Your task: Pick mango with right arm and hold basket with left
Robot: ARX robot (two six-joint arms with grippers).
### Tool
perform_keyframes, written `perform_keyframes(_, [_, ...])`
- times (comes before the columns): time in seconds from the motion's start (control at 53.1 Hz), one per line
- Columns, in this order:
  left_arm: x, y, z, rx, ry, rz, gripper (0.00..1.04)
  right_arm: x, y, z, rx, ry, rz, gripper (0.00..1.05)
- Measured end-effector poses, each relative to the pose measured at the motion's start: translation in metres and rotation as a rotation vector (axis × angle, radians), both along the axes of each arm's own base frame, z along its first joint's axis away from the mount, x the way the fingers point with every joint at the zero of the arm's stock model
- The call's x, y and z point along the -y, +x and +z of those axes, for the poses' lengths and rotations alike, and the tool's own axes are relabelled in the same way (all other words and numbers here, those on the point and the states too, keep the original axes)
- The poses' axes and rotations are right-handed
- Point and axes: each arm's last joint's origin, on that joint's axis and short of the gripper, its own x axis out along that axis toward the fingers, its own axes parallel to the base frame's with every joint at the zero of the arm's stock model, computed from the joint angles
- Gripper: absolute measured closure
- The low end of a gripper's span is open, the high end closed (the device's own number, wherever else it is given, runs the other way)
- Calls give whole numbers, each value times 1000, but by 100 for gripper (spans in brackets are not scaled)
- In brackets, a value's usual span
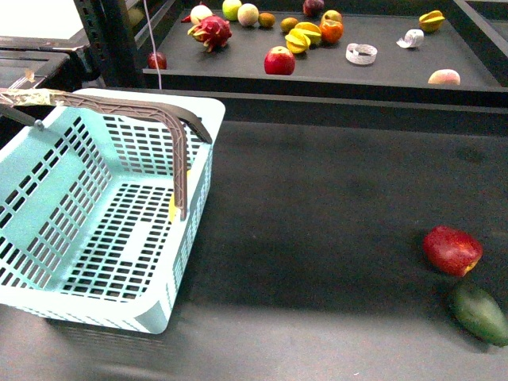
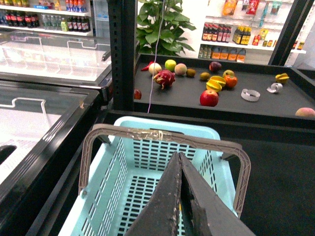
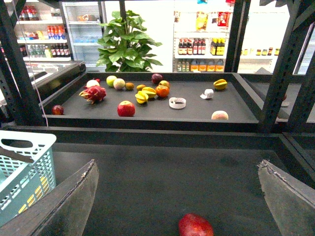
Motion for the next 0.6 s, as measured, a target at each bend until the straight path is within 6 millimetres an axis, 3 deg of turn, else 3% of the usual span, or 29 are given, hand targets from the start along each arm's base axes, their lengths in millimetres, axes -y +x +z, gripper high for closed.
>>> perform_keyframes(0.603, [0, -23, 5, 19, 3, 0, 103, 0, 0, 0, 0, 0, 0, 8])
